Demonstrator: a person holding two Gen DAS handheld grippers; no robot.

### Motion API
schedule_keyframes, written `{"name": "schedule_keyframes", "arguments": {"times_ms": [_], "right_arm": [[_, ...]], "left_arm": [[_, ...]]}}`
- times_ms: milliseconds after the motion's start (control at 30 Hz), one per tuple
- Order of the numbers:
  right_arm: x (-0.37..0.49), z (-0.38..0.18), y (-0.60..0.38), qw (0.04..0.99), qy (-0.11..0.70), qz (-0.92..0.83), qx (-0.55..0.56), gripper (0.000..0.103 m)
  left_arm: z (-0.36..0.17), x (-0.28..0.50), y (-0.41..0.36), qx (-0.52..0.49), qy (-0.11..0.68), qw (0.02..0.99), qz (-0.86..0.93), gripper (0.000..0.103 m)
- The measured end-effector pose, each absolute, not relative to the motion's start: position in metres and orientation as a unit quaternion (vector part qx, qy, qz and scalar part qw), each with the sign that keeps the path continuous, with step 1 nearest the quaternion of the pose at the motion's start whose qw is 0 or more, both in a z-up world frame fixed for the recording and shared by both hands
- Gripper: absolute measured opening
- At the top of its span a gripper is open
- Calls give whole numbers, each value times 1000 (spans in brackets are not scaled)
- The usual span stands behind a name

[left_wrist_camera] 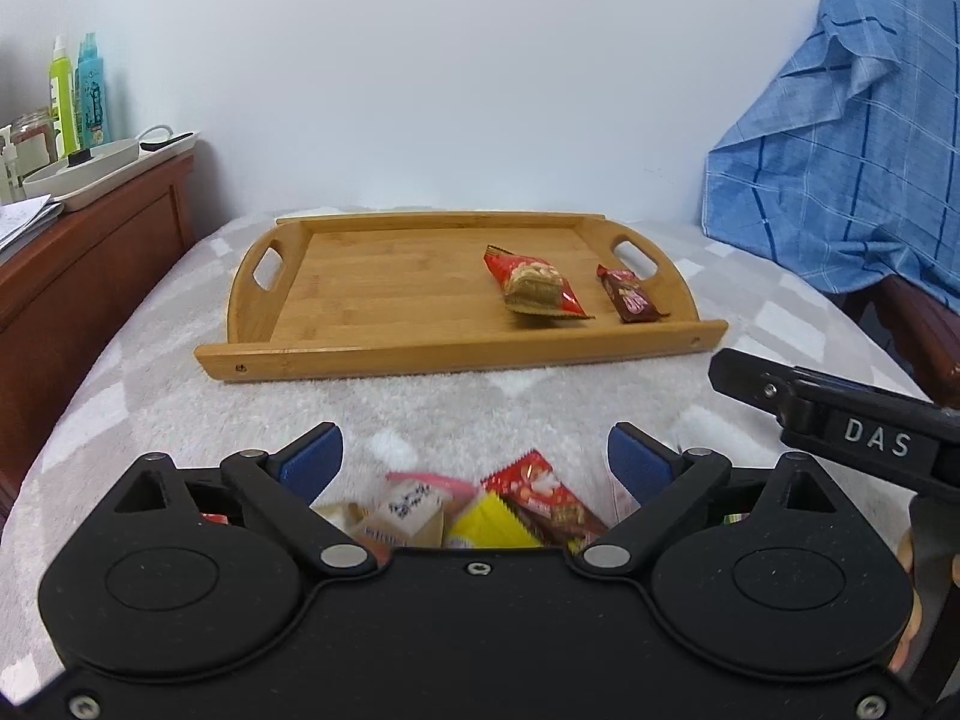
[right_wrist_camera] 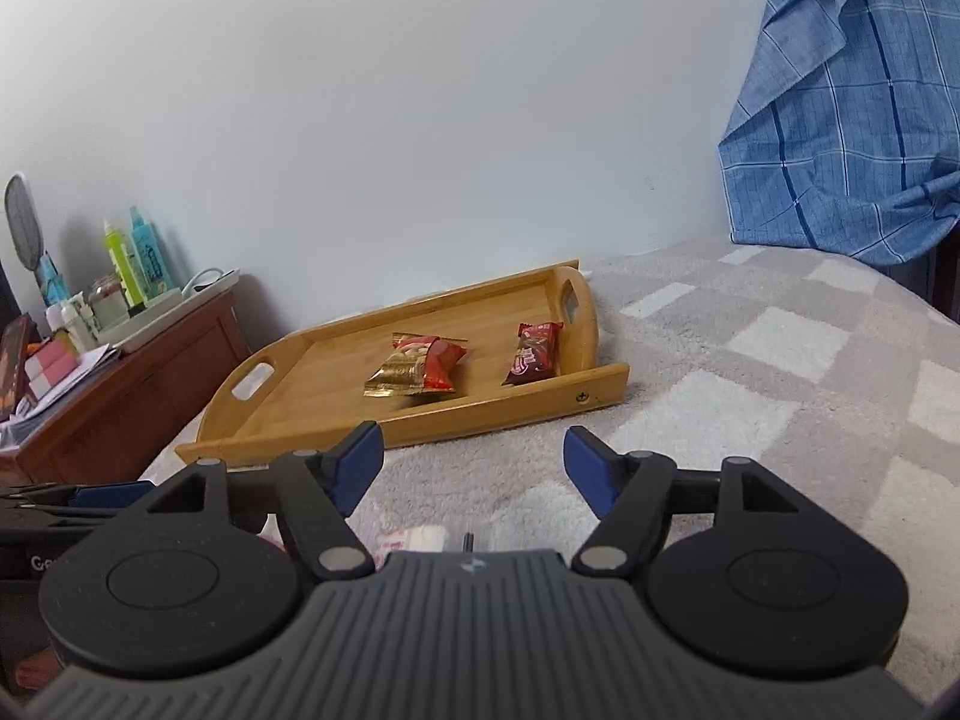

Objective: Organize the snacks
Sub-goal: 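Move both tools back to the snack pile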

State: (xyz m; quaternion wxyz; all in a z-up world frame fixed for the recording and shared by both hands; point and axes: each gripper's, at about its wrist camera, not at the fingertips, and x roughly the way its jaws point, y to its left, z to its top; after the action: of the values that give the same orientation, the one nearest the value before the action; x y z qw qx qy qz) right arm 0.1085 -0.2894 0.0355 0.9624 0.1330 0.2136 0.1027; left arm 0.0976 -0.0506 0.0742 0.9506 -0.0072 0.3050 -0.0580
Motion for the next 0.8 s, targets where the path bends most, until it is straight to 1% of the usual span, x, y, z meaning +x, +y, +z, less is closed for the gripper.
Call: {"name": "schedule_keyframes", "arguments": {"times_ms": [333, 800], "right_arm": [[85, 26, -280, 962, 221, 98, 123, 84], [64, 14, -264, 963, 234, 85, 100, 85]], "left_arm": [[57, 71, -47, 3, 315, 947, -59, 95], [38, 51, -41, 25, 313, 947, -66, 95]]}}
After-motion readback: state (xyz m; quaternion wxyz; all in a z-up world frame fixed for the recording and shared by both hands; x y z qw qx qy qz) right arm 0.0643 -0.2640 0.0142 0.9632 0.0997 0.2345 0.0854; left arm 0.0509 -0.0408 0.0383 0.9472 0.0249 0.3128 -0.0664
